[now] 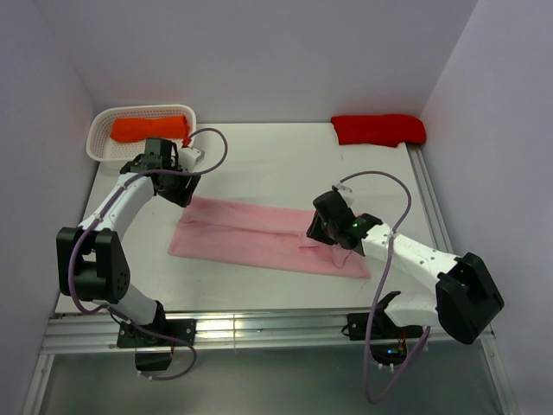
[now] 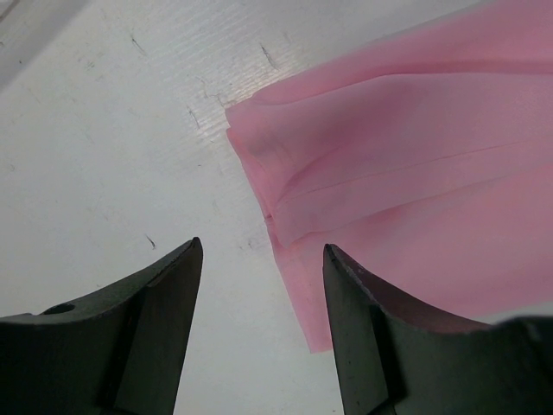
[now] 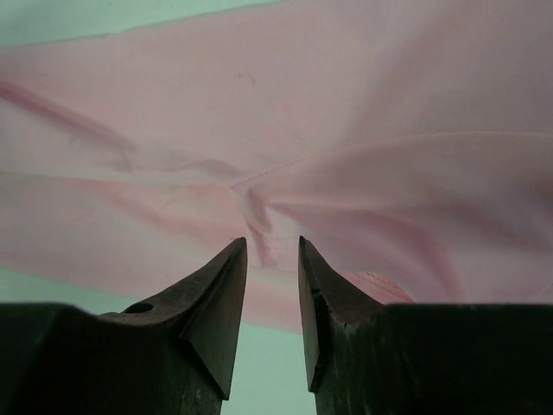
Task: Roll the t-shirts
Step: Fold the tshirt
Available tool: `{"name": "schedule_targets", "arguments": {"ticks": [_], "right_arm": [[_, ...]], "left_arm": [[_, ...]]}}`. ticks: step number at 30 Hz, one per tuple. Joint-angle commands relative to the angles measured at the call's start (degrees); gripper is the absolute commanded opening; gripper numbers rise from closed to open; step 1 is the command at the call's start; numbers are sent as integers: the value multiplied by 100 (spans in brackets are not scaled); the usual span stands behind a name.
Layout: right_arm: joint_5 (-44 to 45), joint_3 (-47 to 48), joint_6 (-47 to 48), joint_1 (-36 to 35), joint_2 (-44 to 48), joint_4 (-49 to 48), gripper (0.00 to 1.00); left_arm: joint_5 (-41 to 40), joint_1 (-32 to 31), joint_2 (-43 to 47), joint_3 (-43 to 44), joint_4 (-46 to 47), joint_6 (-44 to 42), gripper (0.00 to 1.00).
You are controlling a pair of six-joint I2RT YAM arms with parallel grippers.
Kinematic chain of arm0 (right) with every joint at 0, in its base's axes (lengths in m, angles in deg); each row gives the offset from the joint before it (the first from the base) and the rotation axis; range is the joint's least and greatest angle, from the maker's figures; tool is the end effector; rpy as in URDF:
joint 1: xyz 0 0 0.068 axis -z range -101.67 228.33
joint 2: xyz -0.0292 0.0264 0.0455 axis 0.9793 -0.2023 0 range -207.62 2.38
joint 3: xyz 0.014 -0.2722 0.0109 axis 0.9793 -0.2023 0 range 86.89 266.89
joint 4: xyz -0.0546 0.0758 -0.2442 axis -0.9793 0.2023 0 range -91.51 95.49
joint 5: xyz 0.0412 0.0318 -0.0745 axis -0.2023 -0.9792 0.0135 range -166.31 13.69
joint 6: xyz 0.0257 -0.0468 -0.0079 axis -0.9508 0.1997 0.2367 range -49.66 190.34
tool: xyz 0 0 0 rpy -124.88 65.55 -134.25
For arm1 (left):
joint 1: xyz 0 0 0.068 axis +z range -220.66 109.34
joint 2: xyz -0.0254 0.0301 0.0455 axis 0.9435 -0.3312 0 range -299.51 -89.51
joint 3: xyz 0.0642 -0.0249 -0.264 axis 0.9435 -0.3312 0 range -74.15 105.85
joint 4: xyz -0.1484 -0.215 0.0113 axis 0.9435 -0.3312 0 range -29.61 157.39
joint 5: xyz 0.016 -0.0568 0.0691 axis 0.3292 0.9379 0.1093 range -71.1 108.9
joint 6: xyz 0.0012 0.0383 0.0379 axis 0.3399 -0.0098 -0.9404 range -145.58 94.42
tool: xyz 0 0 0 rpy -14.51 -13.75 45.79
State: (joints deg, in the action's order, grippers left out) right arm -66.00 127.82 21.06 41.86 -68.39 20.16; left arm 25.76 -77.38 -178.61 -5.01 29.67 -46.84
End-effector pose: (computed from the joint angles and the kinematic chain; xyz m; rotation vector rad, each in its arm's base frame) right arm 0.1993 0.1395 0.2076 0.3568 2.4736 0.4285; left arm 0.3223 -0.0422 0.2579 0.6638 2.4799 -0.0584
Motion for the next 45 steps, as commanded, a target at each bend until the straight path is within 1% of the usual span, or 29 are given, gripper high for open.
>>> {"name": "schedule_targets", "arguments": {"ticks": [1, 5, 8, 11, 14, 15, 21, 26, 27, 29, 30, 32, 33, 36, 39, 41, 44, 45], "right_arm": [[139, 275, -91, 35, -269, -119, 37], [-98, -84, -249, 0, -465, -522, 35], [-230, -733, -460, -62, -298, -883, 35], [-397, -1138, -583, -97, -184, -1226, 35], [-424, -1315, -618, -132, -227, -1358, 35], [-424, -1341, -627, -159, -228, -1376, 34], [-363, -1438, -662, -185, -192, -1429, 34], [-310, -1421, -627, -185, -236, -1402, 34], [-284, -1421, -627, -185, -254, -1394, 34], [-214, -1412, -653, -176, -298, -1324, 35], [-196, -1412, -653, -185, -307, -1306, 35], [-152, -1412, -653, -159, -324, -1253, 35], [-143, -1412, -653, -150, -307, -1236, 35], [-125, -1438, -645, -115, -237, -1218, 35], [-73, -1447, -627, -71, -184, -1148, 35], [-55, -1482, -610, -27, -157, -1095, 35], [-64, -1517, -609, 17, -87, -1104, 35], [-116, -1518, -583, 26, -78, -1156, 35]], "left_arm": [[202, -22, -72, 126, 71, 78, 63], [255, -22, -292, 134, 194, 183, 64], [264, -22, -520, 231, 316, 297, 64], [168, -22, -740, 345, 466, 481, 66], [141, -22, -995, 494, 589, 605, 65], [158, -22, -1152, 547, 598, 649, 64], [229, -13, -1487, 802, 686, 868, 60], [326, 13, -1830, 1031, 537, 1000, 52], [334, 13, -1874, 1048, 528, 1018, 46], [334, 22, -1909, 1110, 493, 1036, 40], [300, 30, -1962, 1127, 476, 1036, 31], [290, 39, -2006, 1206, 432, 1044, 24], [256, 48, -2032, 1233, 440, 1053, 16], [19, 83, -2067, 1338, 467, 1150, 6], [-272, 127, -2129, 1435, 484, 1211, 2], [-438, 153, -2182, 1470, 502, 1229, 2], [-430, 171, -2199, 1453, 493, 1203, 4], [-404, 171, -2208, 1435, 493, 1185, 10]]}}
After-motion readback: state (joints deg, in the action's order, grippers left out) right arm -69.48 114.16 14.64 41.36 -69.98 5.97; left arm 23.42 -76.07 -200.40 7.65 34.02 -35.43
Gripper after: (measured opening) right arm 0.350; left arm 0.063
